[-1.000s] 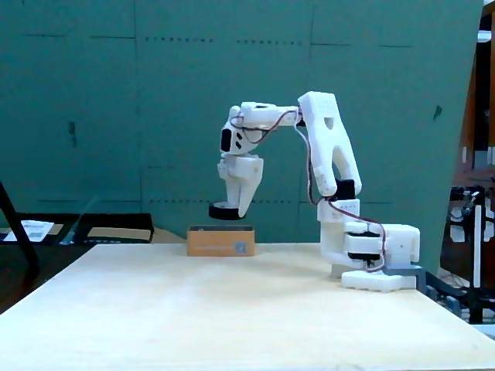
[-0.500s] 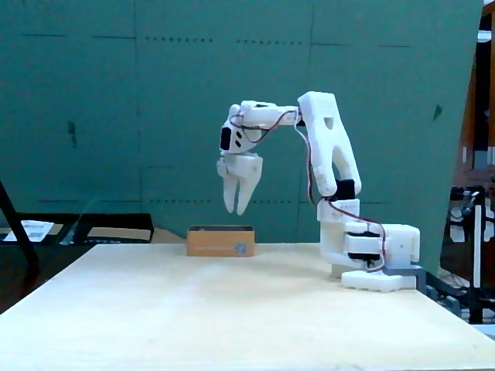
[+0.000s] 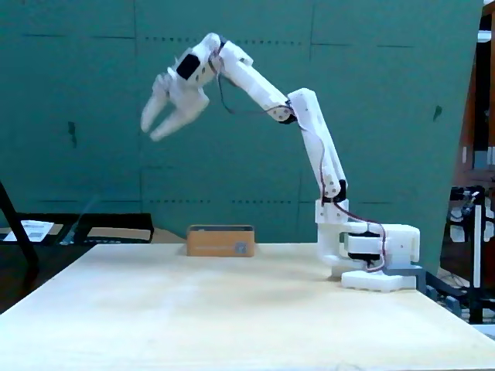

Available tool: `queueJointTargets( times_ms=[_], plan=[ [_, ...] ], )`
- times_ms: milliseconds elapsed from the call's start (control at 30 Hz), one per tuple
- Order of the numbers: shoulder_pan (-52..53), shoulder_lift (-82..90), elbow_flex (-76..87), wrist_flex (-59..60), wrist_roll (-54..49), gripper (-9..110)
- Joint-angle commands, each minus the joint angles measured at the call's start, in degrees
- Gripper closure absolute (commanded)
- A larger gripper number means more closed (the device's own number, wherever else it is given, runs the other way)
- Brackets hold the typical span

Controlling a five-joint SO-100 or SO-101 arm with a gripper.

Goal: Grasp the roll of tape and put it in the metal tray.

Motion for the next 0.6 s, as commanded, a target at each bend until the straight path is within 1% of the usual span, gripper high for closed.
queueJointTargets(
  times_ms=[0,200,467,567],
  plan=[
    [-5.27,1.41,-5.80,18.81,0.35,102],
    [-13.36,5.89,-6.15,18.81,0.18,102],
    [-22.50,22.76,-5.01,18.81,0.53,102],
    [-25.75,29.53,-0.88,18.81,0.53,102]
  ],
)
